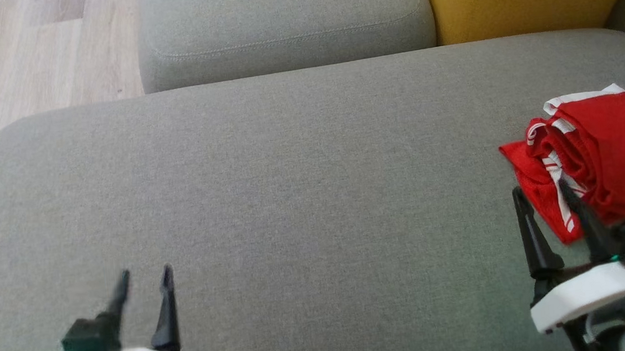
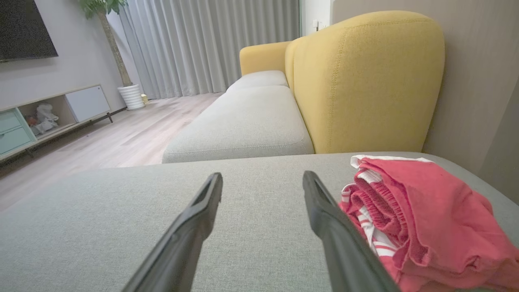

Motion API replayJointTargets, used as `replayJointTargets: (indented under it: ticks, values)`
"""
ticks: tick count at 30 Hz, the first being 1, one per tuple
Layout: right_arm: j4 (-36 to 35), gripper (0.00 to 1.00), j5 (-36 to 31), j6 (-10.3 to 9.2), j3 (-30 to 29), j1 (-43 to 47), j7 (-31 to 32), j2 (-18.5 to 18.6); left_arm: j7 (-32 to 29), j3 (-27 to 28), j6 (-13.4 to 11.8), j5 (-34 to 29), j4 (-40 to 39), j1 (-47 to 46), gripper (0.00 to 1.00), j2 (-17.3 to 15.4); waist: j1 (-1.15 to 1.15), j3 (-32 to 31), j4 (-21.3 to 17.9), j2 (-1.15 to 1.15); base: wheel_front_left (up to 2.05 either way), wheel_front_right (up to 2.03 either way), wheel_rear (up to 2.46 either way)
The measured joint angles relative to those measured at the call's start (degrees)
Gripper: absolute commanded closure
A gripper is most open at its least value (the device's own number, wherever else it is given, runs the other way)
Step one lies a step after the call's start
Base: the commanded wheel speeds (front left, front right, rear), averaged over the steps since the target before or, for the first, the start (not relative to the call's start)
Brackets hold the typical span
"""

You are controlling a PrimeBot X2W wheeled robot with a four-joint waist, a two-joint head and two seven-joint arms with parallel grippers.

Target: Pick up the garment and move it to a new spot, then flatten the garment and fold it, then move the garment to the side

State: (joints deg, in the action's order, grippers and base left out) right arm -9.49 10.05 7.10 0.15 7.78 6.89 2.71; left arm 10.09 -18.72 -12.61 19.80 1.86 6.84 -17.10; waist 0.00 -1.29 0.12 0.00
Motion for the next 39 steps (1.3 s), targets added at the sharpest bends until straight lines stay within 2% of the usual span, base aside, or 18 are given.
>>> replayJointTargets:
  ticks: [5, 39]
  values:
    - [3.38, 1.00, 0.41, -0.01, 0.10, 0.99, 0.01, -0.05, -0.01, -0.93, 0.07, 0.51, 2.71, 1.43, 1.00, 1.33, 0.00, 0.05, 0.00, 0.00, 0.00, 0.00, 0.00]
    - [9.36, 1.00, 23.85, -0.02, -0.37, -0.42, -0.82, 0.07, -3.82, 4.36, 5.45, 20.97, 5.97, -0.48, 1.00, 4.11, 0.00, 0.43, -0.04, 0.00, 0.00, 0.00, 0.00]
